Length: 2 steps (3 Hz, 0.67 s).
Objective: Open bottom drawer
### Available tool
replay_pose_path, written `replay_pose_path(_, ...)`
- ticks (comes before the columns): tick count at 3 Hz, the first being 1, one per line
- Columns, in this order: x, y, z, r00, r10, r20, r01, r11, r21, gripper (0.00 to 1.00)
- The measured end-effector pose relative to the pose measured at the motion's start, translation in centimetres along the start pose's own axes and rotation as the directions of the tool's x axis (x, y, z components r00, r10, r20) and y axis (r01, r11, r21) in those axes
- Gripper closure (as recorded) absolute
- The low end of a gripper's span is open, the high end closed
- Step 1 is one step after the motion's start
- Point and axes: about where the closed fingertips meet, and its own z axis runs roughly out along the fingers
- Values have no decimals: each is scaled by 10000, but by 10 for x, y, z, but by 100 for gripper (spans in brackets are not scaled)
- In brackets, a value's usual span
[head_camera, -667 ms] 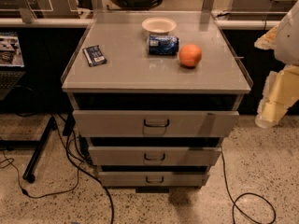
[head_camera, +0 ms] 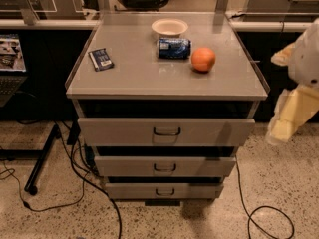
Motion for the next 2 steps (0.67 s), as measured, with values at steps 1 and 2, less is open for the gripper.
replay_pose_path(1, 28, 17, 56, 9912, 1251, 422, -1246, 9921, -147, 0)
replay_pose_path(2, 54, 33, 115, 9734, 2166, 752, -2157, 9762, -200, 0)
